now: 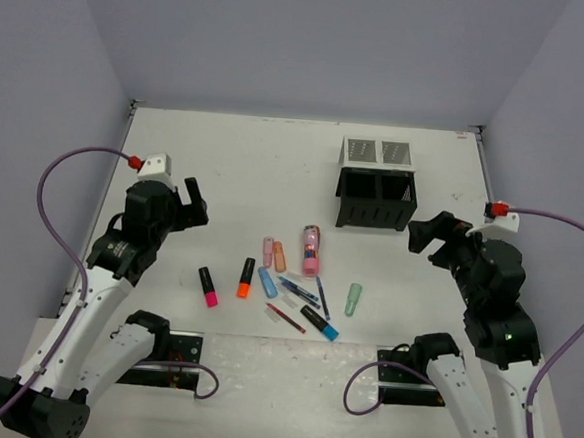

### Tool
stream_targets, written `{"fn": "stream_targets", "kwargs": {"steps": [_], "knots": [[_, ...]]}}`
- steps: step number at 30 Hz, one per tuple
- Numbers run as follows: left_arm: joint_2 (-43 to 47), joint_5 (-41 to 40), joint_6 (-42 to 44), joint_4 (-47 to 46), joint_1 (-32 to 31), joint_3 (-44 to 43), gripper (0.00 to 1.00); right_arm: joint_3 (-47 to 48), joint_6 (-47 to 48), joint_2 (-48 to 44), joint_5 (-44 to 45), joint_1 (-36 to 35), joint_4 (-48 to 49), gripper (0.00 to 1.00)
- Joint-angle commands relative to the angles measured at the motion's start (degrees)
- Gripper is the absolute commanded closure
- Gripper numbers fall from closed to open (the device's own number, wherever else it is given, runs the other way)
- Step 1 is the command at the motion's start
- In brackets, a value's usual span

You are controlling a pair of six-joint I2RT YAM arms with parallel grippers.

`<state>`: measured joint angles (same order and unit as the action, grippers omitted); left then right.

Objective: Sort the stationery into containers
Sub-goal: Pick up the stationery from the center of the board.

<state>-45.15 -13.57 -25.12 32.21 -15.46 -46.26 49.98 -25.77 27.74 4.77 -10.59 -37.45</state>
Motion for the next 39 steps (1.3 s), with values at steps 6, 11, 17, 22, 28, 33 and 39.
{"fn": "stream_targets", "kwargs": {"steps": [6, 11, 17, 22, 28, 33, 39], "knots": [[-5.7, 8.9, -4.1, -0.9, -0.3, -5.6, 0.00, -2.0, -7.4, -4.4, -3.2, -0.1, 4.5, 0.01], [-13.4, 7.7, -10.7, -2.5, -7.5, -11.0, 0.00, -3.0, -8.0, -3.9, -14.5, -0.2, 6.5, 0.01], [-28.8, -9.0, -16.8, -2.3, -23.4, -18.2, 0.00, -4.1, -10.0, -0.6, -16.6, -0.1, 6.6, 0.01], [-44.5, -10.7, -19.5, -1.4, -30.1, -26.1, 0.00, -4.6, -7.0, 3.2, -15.0, -0.1, 2.9, 0.01], [-61.8, -17.1, -20.9, 3.9, -36.7, -38.2, 0.01, -6.7, -4.9, 3.1, -14.2, -0.2, 1.8, 0.01], [-66.4, -16.5, -21.5, 2.9, -37.5, -40.0, 0.09, -6.7, -3.6, 2.5, -14.2, -0.3, 1.3, 0.01], [-69.6, -14.6, -22.0, 1.6, -37.6, -39.9, 0.16, -6.8, -3.1, 2.6, -14.5, -0.3, 1.4, 0.01]]}}
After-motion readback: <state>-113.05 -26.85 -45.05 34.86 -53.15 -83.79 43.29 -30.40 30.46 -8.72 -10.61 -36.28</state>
